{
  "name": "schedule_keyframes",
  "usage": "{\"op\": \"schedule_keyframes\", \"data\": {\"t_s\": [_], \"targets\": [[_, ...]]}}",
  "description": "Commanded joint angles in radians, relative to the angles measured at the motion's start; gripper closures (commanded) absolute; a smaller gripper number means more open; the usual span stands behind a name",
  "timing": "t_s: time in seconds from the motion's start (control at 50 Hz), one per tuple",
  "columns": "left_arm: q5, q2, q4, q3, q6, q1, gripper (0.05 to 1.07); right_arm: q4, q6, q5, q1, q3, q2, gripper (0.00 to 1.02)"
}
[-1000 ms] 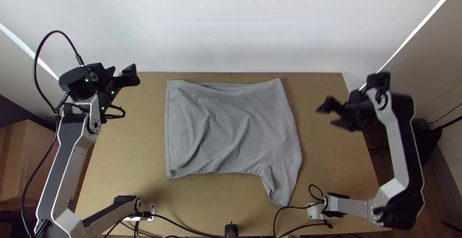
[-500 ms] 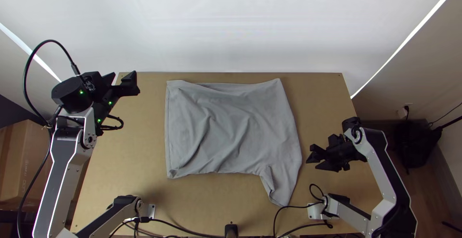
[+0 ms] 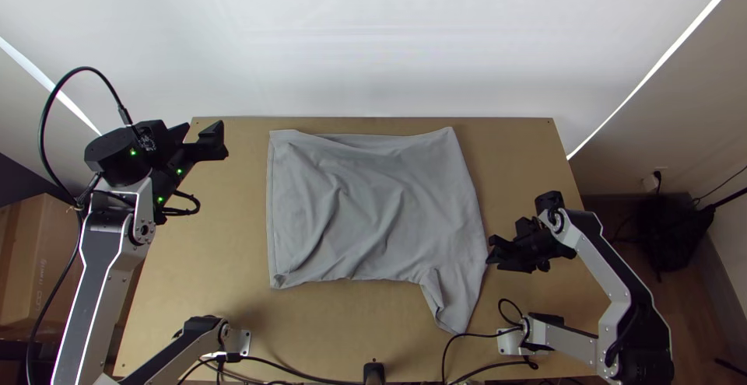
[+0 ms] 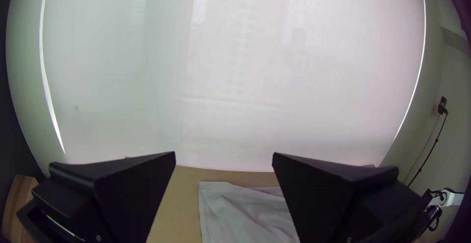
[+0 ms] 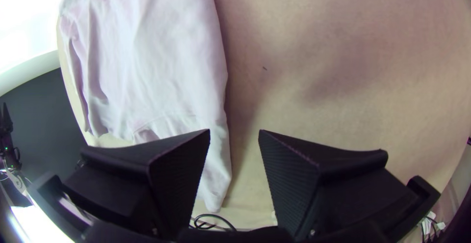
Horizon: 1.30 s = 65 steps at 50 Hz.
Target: Fold the t-shirt
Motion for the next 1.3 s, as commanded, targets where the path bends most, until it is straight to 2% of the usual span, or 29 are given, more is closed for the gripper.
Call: {"op": "schedule_keyframes", "data": {"t_s": [0.0,0.14,0.18,0.22,0.24,0.38,0.54,0.66,0.78,1.04,1.1,1.28], "targets": [[0.006,-0.020,-0.010,-0.013,0.006,-0.006,0.10,0.021,0.007,-0.012,0.032,-0.017,0.045,0.55],[0.006,-0.020,-0.031,-0.013,0.022,-0.015,0.10,0.083,0.030,-0.013,0.077,-0.028,0.080,0.57],[0.006,-0.022,-0.046,-0.015,0.042,-0.023,0.10,0.100,0.032,-0.012,0.089,-0.031,0.081,0.73],[0.006,-0.023,-0.079,-0.013,0.068,-0.037,0.10,0.138,0.032,-0.010,0.098,-0.037,0.072,0.98],[0.006,-0.025,-0.103,-0.013,0.088,-0.044,0.10,0.149,0.033,-0.007,0.100,-0.040,0.063,1.00],[0.007,-0.053,-0.344,-0.045,0.286,-0.115,0.10,0.152,0.033,-0.001,0.100,-0.038,0.060,1.00],[0.001,-0.126,-0.459,-0.170,0.483,-0.172,0.10,0.144,0.027,-0.001,0.080,-0.029,0.062,1.00],[0.001,-0.119,-0.665,-0.197,0.488,-0.256,0.10,0.144,0.033,-0.001,0.083,-0.029,0.060,1.00],[0.001,-0.119,-0.767,-0.266,0.500,-0.324,0.11,0.144,0.042,-0.002,0.092,-0.026,0.052,1.00],[0.003,-0.117,-0.773,-0.409,0.503,-0.382,0.11,0.144,0.061,-0.001,0.106,-0.022,0.049,1.00],[0.007,-0.111,-0.767,-0.446,0.506,-0.385,0.17,0.146,0.062,-0.002,0.107,-0.023,0.049,1.00],[0.021,-0.100,-0.714,-0.541,0.506,-0.383,0.21,0.152,0.068,-0.002,0.114,-0.026,0.048,1.00]]}}
